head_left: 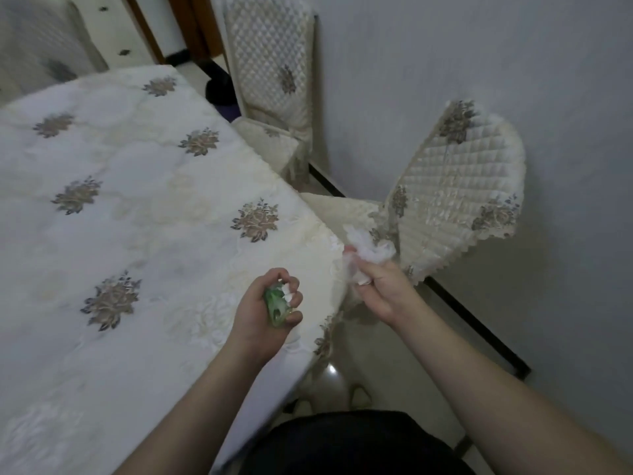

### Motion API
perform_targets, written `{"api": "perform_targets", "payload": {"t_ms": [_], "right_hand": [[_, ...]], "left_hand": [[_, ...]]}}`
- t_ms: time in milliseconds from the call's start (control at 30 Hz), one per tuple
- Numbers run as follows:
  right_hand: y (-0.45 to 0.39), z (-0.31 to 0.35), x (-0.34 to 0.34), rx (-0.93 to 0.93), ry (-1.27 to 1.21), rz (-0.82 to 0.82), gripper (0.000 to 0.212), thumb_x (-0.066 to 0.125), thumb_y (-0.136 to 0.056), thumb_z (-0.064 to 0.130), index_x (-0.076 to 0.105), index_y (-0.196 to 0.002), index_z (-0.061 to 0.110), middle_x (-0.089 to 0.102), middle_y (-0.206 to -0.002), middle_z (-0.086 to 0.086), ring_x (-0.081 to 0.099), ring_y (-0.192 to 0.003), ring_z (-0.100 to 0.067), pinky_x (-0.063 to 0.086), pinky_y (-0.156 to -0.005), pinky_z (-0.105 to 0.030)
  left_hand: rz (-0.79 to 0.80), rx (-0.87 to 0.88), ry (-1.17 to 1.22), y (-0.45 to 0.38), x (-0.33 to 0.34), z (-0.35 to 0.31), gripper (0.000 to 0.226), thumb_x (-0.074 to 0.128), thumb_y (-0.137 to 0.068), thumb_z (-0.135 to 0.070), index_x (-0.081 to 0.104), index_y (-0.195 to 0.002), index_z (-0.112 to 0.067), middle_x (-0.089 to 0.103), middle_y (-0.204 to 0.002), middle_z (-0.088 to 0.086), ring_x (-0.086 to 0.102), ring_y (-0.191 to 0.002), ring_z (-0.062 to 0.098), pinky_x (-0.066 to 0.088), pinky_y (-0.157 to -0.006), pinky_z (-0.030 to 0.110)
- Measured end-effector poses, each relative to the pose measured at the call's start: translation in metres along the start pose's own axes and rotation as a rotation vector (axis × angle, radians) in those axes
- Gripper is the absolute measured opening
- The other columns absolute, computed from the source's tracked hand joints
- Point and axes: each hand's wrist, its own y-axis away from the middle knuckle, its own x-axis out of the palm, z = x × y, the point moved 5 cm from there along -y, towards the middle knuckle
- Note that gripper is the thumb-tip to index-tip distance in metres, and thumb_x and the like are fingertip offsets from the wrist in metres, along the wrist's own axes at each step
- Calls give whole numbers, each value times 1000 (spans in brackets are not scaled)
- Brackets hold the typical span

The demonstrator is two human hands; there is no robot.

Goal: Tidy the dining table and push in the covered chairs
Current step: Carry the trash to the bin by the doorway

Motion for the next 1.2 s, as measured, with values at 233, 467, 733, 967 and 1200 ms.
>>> {"api": "perform_targets", "payload": {"t_ms": [233,467,733,967,1200], "right_hand": [[-19,13,30,207,-75,55,33,36,-89,-16,45,-116,1,53,-99,-16,67,-81,-26,58,-59,-36],[-16,-28,64,423,14,279,15,50,-72,4,41,-81,12,45,-70,-4,37,-53,-12,23,-41,-19],[12,-109,111,575,281,439,33,62,-78,6,33,-71,21,30,-52,6,24,-35,-6,12,-32,-17],[68,-186,160,787,404,638,12,48,-83,6,43,-76,14,46,-59,1,33,-36,-5,22,-30,-15],[117,-274,202,841,450,644,31,36,-94,-2,60,-106,14,68,-99,-10,68,-77,-19,39,-39,-15]], "left_hand": [[-79,159,78,12,21,-14,12,51,-85,-21,52,-74,-16,46,-71,0,39,-51,13,20,-42,21],[-239,306,191,56,-9,-9,9,52,-82,-22,51,-74,-16,46,-70,0,40,-50,13,22,-40,20],[-455,504,326,141,-68,4,12,49,-83,-20,50,-73,-16,46,-70,0,40,-51,13,21,-41,21],[-591,655,459,216,-129,14,10,54,-81,-22,52,-73,-16,47,-70,0,40,-51,13,22,-40,19],[-658,789,537,301,-201,17,9,55,-80,-23,49,-76,-17,46,-71,0,41,-51,12,27,-38,19]]}}
